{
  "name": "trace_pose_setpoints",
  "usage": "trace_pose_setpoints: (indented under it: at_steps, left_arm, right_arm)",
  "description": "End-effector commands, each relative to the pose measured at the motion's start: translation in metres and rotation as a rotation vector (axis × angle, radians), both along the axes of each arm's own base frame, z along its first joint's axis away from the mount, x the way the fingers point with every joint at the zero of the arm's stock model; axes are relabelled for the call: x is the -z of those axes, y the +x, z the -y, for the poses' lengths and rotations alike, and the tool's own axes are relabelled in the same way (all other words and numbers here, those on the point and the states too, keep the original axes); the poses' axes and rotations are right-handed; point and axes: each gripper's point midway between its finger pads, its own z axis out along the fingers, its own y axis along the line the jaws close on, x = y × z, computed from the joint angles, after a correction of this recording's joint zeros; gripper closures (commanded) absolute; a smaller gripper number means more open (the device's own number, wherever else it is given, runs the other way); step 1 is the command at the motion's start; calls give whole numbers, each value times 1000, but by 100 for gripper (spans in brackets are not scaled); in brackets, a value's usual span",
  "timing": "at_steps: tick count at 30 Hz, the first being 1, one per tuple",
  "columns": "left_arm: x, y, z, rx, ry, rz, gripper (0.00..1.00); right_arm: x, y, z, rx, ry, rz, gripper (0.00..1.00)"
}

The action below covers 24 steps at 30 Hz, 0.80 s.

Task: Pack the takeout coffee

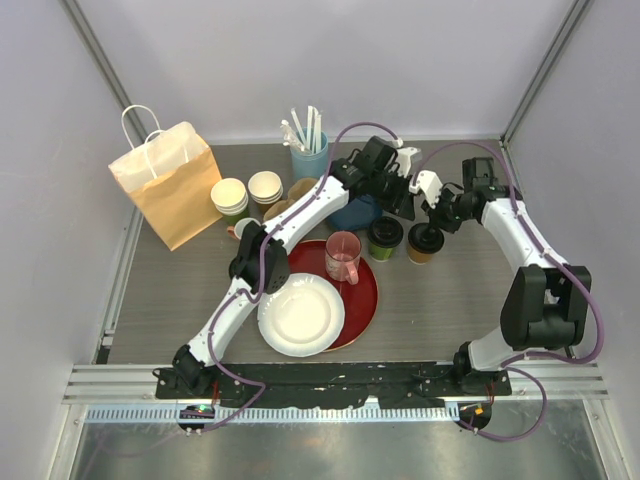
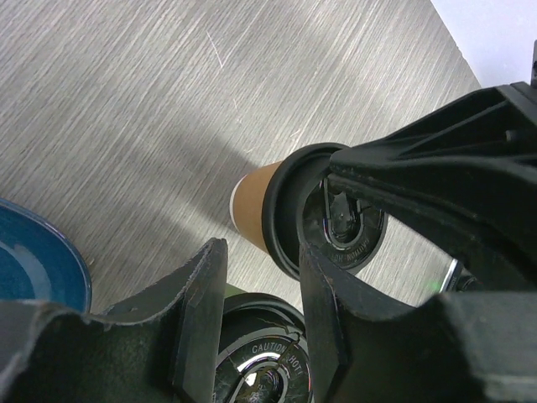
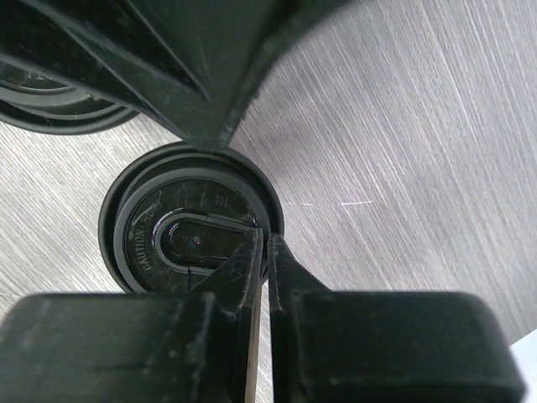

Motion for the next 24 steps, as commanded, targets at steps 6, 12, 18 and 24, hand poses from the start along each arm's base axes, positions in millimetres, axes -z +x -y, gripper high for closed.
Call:
trace_pose_setpoints:
  at_steps: [6, 12, 18, 24]
  left_arm:
    - [-26, -8, 3, 22, -55, -1, 57]
    - [-28, -16, 7, 27, -73, -51, 60]
    - [-44, -22, 10, 25, -98, -65, 60]
    - [-44, -39, 18, 39, -88, -92, 60]
  right_arm:
    - [-16, 14, -16, 25, -35, 90, 60]
    - [-61, 31, -6, 184, 0, 225, 55]
    - [-94, 32, -3, 313, 86, 294, 52]
    - [-112, 26, 25, 953, 411, 278, 49]
